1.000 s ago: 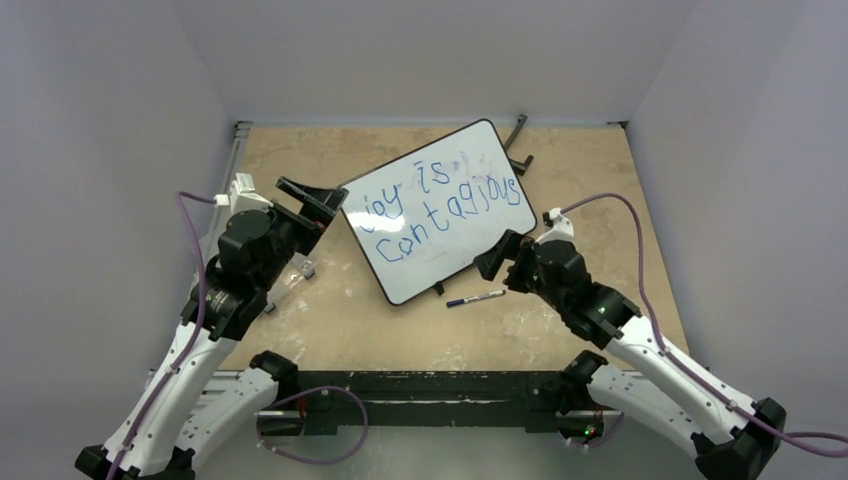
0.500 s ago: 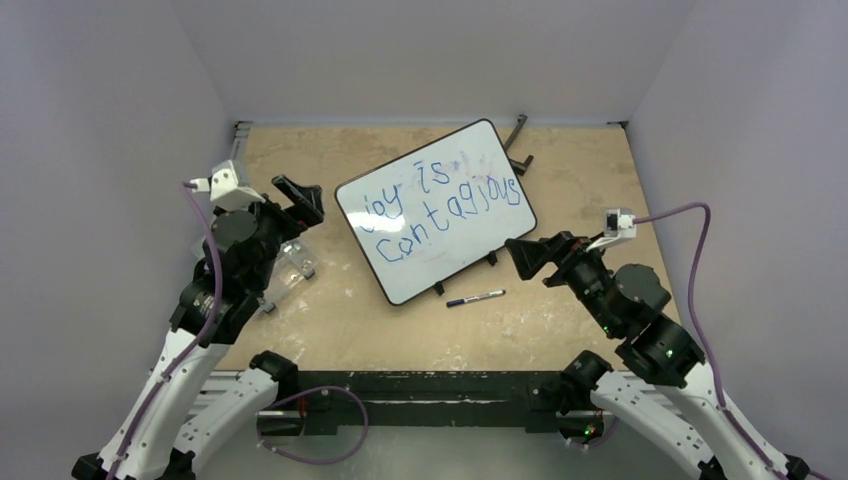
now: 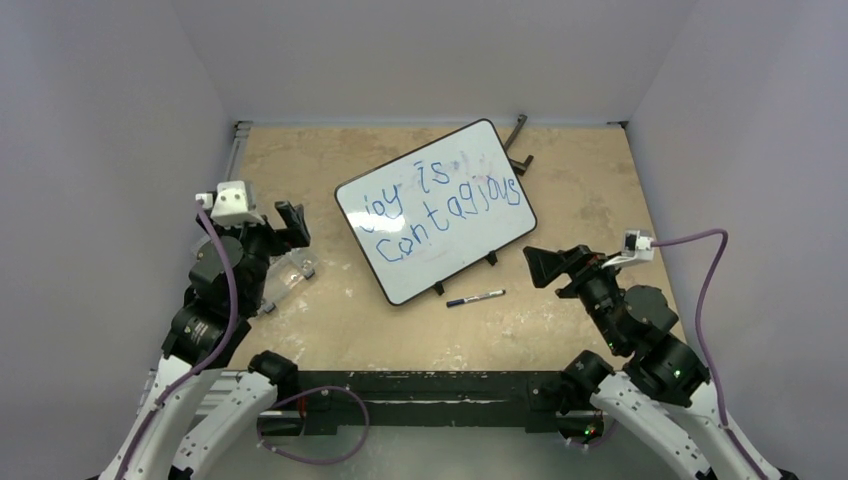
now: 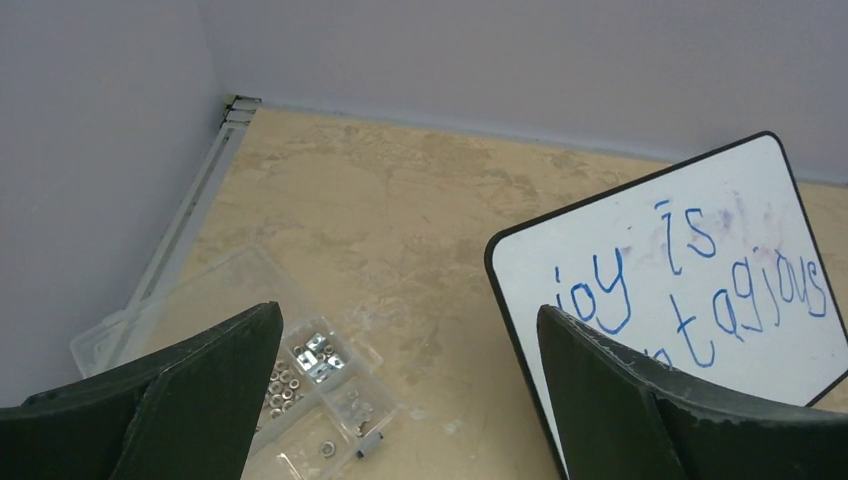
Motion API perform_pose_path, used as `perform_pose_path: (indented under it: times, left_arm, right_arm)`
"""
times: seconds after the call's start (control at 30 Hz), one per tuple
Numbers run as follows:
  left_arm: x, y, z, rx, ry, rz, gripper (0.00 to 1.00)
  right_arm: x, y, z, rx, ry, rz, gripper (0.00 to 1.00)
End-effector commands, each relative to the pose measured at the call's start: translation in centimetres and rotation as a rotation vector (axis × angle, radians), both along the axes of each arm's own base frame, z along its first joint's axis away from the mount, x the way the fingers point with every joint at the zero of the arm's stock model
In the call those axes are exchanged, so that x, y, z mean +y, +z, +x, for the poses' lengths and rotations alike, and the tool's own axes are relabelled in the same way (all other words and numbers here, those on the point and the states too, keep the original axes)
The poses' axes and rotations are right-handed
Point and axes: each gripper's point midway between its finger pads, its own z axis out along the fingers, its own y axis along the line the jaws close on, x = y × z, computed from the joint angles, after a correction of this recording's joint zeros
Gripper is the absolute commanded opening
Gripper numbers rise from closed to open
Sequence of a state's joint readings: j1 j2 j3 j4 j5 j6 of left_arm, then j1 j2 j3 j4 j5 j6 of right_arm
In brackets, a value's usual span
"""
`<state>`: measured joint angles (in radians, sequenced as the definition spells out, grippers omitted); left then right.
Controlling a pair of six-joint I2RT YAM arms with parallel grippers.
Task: Write a sentence on the whiteboard
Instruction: Reset both arms
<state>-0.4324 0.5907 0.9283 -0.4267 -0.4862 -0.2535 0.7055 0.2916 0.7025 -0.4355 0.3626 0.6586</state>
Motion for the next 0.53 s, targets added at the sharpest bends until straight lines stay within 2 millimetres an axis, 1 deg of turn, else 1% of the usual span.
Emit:
perform_pose_path:
  times: [0.0,0.1,0.2,0.5]
  left_arm:
    - [1.0,-0.6,-0.5,-0.038,0.011,0.101,1.00]
    - [0.9,-1.2,-0.5,-0.027,0.002,0.103,1.00]
    - [1.3,-1.6,-0.6,-0.007,0.025,0.104,1.00]
    - [1.5,-2.0,-0.9,-0.004,0.027,0.112,1.00]
  right_arm:
    - [-2.0,-1.4,0.0,0.042,-0.092,-0.038,0.99]
    - [-2.2,-1.4,-0.2,0.034,-0.092,-0.025,0.99]
    - [-2.3,-1.2,-0.4,0.024,-0.092,-0.017,0.99]
    - [-1.9,-2.2,0.3,0.066,-0.100,-0.055,0.99]
